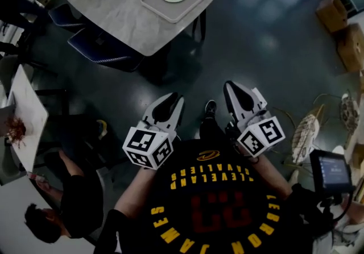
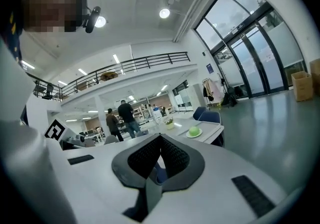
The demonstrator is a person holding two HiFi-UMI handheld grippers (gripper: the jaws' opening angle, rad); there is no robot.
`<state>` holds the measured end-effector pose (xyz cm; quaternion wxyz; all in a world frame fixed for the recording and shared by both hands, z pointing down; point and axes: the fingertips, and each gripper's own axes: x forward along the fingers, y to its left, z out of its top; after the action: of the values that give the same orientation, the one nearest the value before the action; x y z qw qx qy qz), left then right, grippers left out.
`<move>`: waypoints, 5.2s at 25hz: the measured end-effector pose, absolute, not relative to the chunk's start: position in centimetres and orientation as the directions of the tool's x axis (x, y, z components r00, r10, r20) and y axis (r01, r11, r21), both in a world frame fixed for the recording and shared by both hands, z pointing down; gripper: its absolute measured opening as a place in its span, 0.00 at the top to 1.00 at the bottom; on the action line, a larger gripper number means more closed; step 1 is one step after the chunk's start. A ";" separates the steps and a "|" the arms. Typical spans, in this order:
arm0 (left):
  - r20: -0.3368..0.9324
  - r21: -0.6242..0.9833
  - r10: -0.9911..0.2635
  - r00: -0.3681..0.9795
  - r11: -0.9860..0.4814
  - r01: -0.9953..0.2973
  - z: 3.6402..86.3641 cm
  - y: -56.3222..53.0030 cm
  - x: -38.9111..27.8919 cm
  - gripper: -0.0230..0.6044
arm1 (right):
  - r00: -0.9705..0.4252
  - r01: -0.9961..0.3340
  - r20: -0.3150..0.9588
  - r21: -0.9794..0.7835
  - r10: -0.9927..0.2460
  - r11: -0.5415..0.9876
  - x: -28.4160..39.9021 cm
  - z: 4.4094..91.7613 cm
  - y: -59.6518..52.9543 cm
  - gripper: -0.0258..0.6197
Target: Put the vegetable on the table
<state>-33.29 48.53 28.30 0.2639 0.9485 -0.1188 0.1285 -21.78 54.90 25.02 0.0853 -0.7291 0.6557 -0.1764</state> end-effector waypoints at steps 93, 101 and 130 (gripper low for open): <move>0.668 0.519 -0.605 0.434 -0.039 -0.854 43.3 3.1 -2.9 0.68 | -0.674 -0.738 0.553 -0.530 -0.489 0.418 13.2 43.2 0.1 0.82; 0.732 0.542 -0.501 0.462 0.017 -0.840 49.2 1.7 -3.4 0.68 | -0.638 -0.769 0.646 -0.507 -0.419 0.389 12.0 48.4 -0.7 0.82; 0.773 0.616 -0.272 0.573 0.110 -0.780 55.7 2.9 -2.5 0.89 | -0.598 -0.801 0.756 -0.573 -0.265 0.175 12.0 55.6 0.2 0.88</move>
<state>-2.47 2.93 55.68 0.6191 0.6350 -0.4143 0.2049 11.98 0.16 55.64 -0.2547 -0.3688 0.7228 -0.5260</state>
